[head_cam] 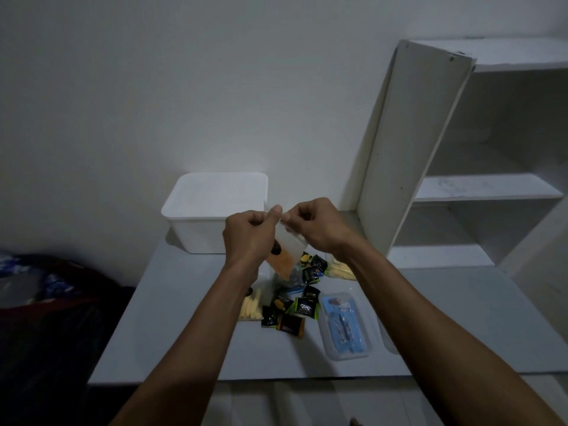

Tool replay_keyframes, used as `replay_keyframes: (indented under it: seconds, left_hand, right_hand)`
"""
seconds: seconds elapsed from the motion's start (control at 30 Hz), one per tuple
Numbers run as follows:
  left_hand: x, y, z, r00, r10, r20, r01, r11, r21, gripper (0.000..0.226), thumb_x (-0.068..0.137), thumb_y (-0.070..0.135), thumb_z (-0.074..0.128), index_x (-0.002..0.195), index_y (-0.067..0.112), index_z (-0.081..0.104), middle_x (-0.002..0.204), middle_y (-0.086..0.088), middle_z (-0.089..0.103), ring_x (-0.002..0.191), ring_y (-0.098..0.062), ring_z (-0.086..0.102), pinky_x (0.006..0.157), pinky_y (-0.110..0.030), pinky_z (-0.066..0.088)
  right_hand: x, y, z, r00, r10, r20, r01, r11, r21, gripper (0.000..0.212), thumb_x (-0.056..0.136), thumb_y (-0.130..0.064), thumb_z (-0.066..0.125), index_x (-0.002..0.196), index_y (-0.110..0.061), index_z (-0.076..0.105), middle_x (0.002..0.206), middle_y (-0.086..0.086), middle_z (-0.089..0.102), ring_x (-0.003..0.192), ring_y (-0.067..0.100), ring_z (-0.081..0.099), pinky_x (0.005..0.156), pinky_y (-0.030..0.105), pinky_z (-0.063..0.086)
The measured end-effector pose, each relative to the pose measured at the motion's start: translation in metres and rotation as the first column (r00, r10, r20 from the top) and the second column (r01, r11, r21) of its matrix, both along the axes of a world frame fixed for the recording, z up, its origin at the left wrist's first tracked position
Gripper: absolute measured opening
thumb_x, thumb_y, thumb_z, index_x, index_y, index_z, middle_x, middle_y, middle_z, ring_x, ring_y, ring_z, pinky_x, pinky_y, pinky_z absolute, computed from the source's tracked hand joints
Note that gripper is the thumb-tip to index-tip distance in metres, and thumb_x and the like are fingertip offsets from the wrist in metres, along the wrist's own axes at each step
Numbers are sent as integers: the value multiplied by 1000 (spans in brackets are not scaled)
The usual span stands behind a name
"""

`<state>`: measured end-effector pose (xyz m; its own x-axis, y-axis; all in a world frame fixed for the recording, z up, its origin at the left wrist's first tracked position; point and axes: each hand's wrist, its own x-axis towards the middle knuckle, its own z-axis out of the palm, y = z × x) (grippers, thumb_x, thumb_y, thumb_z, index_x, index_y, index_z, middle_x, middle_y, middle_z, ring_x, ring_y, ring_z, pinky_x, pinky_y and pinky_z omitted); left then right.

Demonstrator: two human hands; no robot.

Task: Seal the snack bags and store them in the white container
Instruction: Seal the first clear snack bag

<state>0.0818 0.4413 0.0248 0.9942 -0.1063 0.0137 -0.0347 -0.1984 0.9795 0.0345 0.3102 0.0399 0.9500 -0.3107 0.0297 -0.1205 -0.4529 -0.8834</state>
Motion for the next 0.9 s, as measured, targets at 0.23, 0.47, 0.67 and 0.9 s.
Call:
replay_keyframes:
  seconds: [0.23, 0.47, 0.67, 0.9]
  left_hand:
    - [3, -1, -1, 998, 13, -65, -16, 999, -43, 23, 90, 17, 67, 71, 7, 73, 63, -5, 69, 47, 4, 57, 50, -18, 45]
    - [11, 3, -4, 993, 38, -112, -45, 997, -61, 21, 90, 19, 67, 73, 7, 73, 72, -10, 71, 61, -14, 61, 49, -19, 48]
    - [7, 6, -8, 993, -2, -121, 5, 1000, 23, 26, 85, 19, 70, 61, 9, 72, 62, -7, 70, 65, -15, 64, 70, -29, 53]
    - [4, 10, -11, 989, -10, -147, 15, 999, 34, 17, 86, 10, 66, 72, 7, 75, 81, -5, 75, 78, -14, 70, 64, -22, 51]
  right_hand:
    - [4, 6, -11, 999, -30, 12, 30, 999, 42, 27, 97, -26, 62, 84, -5, 71, 71, 0, 65, 62, 7, 54, 64, 26, 46]
    - [3, 6, -29, 998, -52, 22, 52, 999, 17, 16, 94, -24, 65, 83, -14, 72, 76, 0, 70, 69, 7, 61, 70, 27, 54]
    - [6, 16, -30, 996, -83, 44, 84, 996, -19, 18, 95, -23, 63, 85, -11, 72, 79, 5, 72, 65, 7, 60, 63, 26, 52]
    - [5, 22, -33, 994, -105, 22, 105, 994, -6, 25, 97, -27, 61, 85, -7, 71, 82, 9, 72, 70, 13, 61, 65, 27, 49]
